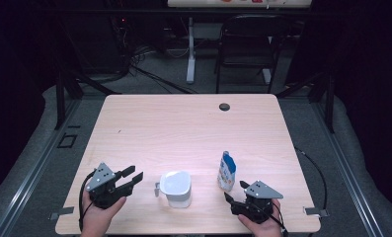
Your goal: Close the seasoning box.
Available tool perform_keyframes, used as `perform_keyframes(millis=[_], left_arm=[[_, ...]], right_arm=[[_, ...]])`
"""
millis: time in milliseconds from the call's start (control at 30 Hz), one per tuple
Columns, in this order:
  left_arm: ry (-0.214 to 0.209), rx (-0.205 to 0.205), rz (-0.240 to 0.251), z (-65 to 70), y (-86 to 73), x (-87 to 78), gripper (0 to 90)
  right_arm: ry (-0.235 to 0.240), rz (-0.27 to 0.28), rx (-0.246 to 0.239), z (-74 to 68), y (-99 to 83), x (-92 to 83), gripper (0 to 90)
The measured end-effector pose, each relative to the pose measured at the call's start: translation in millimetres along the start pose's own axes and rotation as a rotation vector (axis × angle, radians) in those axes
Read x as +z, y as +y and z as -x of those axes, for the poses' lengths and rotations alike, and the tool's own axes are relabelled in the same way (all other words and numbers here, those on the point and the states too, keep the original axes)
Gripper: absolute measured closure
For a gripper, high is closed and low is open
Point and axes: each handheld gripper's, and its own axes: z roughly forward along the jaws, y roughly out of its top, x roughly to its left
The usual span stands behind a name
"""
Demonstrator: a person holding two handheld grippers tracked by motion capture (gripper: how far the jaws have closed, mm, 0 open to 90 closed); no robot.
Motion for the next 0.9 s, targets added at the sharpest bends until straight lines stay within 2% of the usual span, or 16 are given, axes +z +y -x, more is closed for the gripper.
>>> perform_keyframes(millis=[133,267,567,900], left_arm=[[0.015,-0.012,0.002,-6.1,0.0,-0.1,58.4],[0.029,-0.019,0.004,-10.7,-1.1,0.5,58.1],[0.055,-0.044,-0.016,-20.5,-8.0,-0.7,57.2],[0.086,-0.053,-0.018,-28.7,-13.1,-1.9,52.2]], right_arm=[[-0.003,-0.011,-0.014,1.4,-1.1,-1.3,31.8],[-0.001,-0.002,-0.006,2.3,-1.8,-1.6,31.8],[-0.015,0.000,-0.030,0.1,-0.7,-4.1,32.0],[-0.024,-0.016,-0.031,2.7,2.8,-7.2,32.3]])
